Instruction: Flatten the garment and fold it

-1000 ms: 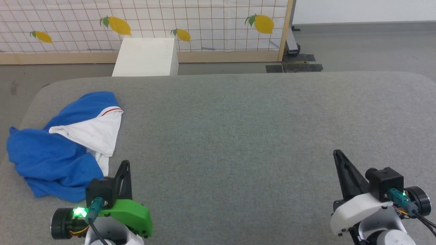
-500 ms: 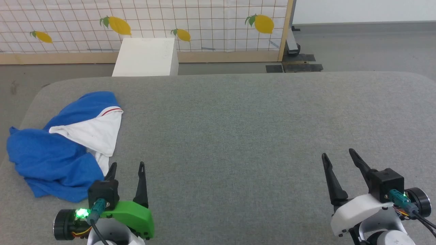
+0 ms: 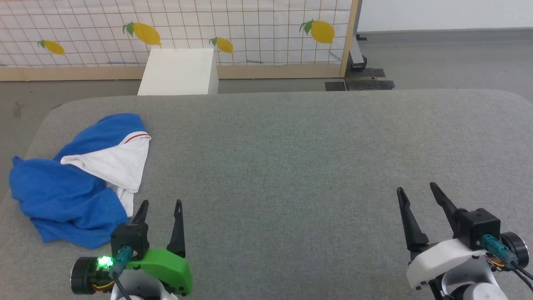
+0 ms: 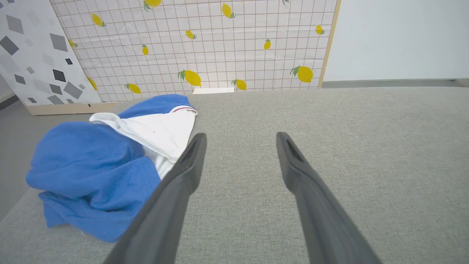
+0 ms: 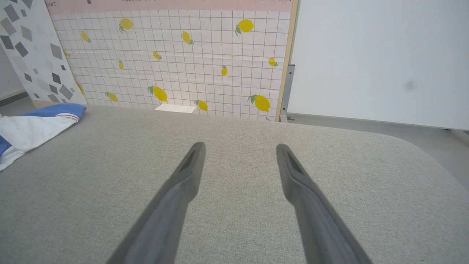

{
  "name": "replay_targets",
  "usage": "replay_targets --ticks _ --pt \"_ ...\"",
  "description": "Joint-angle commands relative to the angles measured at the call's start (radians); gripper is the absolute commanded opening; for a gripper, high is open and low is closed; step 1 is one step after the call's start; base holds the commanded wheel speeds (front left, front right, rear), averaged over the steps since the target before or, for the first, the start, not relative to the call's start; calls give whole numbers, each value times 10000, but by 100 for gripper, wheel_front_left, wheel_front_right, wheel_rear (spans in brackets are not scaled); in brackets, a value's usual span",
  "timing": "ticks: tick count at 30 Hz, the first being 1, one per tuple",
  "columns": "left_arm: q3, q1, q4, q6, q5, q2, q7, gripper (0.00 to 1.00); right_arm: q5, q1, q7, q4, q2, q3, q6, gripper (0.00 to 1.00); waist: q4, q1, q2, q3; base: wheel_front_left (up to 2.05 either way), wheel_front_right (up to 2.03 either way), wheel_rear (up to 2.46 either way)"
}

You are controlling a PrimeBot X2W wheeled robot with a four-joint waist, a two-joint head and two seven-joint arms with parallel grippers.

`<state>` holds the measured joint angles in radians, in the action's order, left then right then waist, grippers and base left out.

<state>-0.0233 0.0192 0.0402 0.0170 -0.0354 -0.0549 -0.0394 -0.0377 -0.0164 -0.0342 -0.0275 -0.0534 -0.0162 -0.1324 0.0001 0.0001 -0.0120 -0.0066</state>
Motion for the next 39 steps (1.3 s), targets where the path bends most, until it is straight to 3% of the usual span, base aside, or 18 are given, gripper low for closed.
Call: replay_targets --ticks 1,23,39 --pt "-33 -121 51 70 -83 9 -134 100 -122 -59 -106 -48 8 -41 3 100 2 -1 24 -9 0 0 0" --pt "-205 -226 296 269 -540 17 -585 100 -411 -167 -542 -96 13 -226 6 100 211 -1 44 -83 0 0 0" --pt "191 -436 451 273 -1023 23 -917 100 -134 -231 -517 362 17 -325 8 100 1503 -1 60 -4 0 0 0"
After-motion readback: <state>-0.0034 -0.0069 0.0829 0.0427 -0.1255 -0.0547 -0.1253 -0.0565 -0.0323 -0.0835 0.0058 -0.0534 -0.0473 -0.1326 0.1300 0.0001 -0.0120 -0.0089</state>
